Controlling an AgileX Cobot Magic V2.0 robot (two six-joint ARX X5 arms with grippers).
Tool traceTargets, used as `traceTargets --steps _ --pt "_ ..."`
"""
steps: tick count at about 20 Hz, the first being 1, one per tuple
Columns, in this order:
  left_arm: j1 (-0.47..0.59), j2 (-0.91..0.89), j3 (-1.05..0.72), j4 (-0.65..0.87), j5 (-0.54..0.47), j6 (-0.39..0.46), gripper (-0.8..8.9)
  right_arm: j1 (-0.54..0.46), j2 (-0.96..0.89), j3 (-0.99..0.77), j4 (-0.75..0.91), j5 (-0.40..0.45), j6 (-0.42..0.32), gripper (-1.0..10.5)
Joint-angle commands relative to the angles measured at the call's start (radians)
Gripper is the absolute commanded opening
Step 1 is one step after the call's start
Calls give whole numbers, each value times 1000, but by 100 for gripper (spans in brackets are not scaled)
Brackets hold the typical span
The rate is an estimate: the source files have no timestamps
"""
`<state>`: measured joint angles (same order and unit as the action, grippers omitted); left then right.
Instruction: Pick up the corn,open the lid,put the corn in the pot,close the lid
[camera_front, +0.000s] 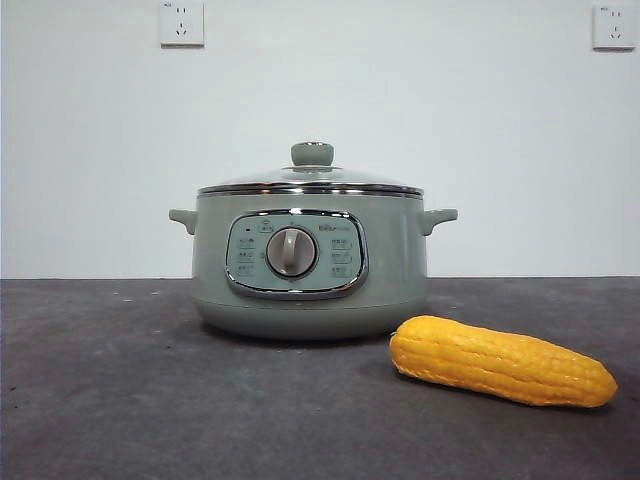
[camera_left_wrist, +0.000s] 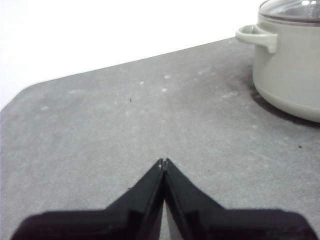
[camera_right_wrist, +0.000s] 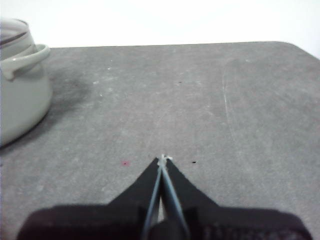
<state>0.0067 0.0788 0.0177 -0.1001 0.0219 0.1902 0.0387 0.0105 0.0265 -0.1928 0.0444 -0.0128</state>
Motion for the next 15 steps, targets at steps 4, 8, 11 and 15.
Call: traceTargets --steps 4,8,11,15 --pt "4 0 -9 -12 5 27 -2 -1 -2 -11 6 0 -43 -16" --pt "4 0 -9 -11 8 21 -2 0 -2 -11 6 -3 -40 -16" --pt "4 0 -9 -3 36 0 -2 0 -2 -11 10 -32 0 -16" --pt "3 0 -9 35 133 -92 -2 0 -2 -11 30 -66 95 -16"
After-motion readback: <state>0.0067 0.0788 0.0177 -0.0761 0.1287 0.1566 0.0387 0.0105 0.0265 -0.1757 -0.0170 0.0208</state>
